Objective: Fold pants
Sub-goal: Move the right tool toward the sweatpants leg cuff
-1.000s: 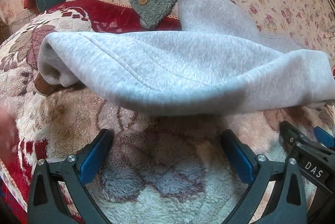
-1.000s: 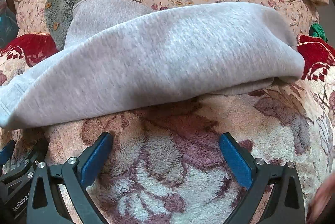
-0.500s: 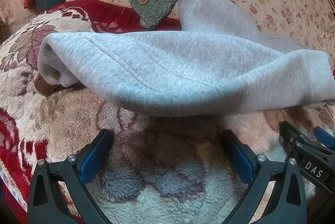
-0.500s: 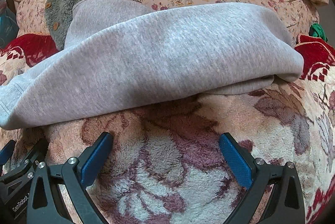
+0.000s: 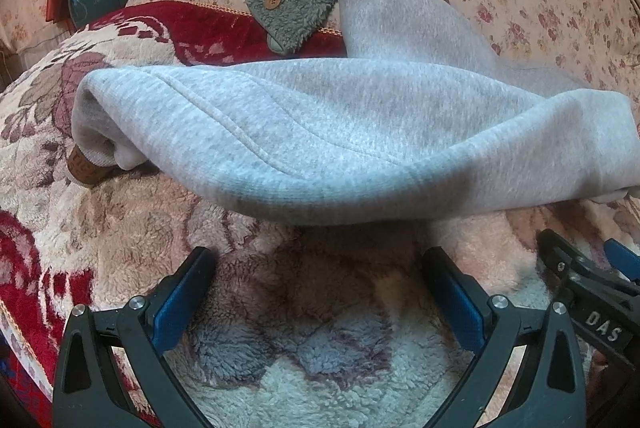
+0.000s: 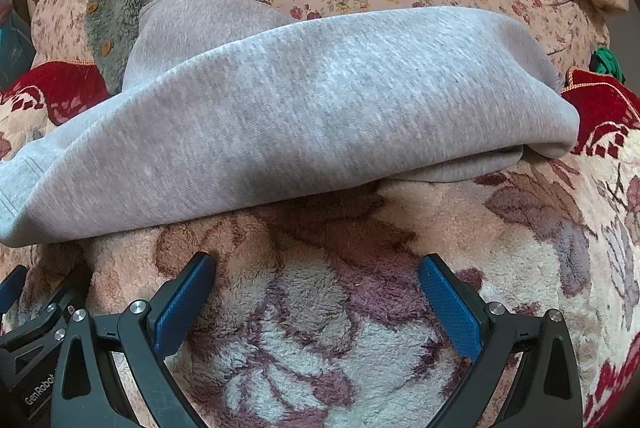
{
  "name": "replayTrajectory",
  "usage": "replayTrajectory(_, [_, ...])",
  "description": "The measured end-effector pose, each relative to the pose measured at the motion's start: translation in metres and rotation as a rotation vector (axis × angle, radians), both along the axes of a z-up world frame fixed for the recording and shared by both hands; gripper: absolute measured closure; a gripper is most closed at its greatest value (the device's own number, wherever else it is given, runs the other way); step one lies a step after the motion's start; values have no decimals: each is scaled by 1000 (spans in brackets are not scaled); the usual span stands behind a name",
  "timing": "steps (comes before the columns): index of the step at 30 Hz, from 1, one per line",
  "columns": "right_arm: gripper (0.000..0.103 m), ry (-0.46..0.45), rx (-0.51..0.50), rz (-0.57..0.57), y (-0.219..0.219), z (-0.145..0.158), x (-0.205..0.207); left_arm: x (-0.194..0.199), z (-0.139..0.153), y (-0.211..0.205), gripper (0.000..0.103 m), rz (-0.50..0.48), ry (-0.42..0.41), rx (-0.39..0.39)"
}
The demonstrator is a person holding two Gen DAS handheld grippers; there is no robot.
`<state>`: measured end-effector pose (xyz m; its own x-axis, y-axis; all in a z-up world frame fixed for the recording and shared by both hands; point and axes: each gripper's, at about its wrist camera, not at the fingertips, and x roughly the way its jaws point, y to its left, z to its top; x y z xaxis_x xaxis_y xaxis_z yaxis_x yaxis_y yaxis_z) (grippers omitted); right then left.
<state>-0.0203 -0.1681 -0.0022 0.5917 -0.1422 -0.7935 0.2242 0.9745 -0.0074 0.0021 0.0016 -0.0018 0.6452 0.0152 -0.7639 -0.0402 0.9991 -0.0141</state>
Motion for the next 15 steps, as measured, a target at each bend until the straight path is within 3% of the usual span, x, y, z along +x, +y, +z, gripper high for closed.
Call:
replayTrajectory(4, [0, 21, 58, 118, -14, 6, -1, 3, -1, -4, 0, 1, 20, -24])
replayTrajectory(10, [0, 29, 238, 239, -55, 22, -23, -9, 12, -1, 0, 1, 90, -37])
replayTrajectory(15, [0, -6, 304, 293, -93, 38, -35, -28, 32, 7, 0, 44, 18, -74])
